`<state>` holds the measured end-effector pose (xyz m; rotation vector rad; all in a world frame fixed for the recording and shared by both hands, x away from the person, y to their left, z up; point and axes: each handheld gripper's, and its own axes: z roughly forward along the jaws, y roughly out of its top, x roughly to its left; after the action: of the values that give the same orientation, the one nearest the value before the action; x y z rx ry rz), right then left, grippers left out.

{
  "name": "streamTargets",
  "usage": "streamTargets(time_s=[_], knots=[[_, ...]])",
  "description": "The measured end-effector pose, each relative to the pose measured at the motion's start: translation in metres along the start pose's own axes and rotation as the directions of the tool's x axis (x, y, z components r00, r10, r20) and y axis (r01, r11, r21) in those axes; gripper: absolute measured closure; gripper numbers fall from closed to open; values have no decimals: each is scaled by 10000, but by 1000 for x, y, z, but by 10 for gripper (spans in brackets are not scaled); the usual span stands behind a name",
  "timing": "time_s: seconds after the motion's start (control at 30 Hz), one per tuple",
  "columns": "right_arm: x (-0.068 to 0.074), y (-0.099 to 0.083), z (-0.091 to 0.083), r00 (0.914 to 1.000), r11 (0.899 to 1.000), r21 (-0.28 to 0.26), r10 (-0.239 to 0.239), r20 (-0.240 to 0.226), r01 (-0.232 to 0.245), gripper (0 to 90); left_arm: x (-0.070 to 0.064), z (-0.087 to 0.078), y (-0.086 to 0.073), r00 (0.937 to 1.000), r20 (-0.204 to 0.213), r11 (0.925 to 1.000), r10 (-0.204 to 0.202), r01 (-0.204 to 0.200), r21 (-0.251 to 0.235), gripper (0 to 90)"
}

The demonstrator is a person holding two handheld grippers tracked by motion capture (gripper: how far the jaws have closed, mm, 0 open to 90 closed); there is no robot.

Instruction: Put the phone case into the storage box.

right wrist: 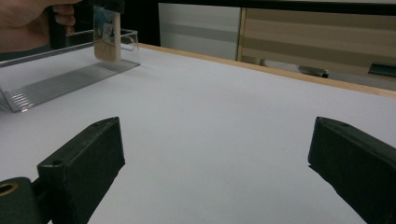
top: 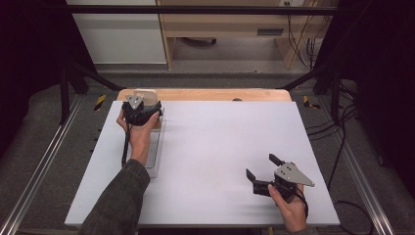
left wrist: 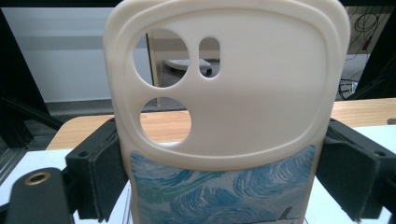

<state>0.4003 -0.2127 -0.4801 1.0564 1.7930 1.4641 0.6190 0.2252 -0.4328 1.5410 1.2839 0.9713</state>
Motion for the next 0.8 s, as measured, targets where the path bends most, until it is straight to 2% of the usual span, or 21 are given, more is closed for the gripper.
streamTargets(time_s=[0.27,0.5,0.7,0.8], knots=[[1,0,1,10000,10000,8,-21,-15,21,35,-1,3,-3,10000,57,9998,-47,45,182,114],[1,0,0,10000,10000,16,-7,-26,7,35,0,3,-2,10000,62,9999,-64,63,158,114],[0,0,0,10000,10000,7,-5,-13,5,35,1,3,4,9998,-16,9998,-185,185,56,114],[1,0,0,10000,10000,9,-9,-20,9,35,1,3,9,9999,-23,9999,-98,98,-27,114]])
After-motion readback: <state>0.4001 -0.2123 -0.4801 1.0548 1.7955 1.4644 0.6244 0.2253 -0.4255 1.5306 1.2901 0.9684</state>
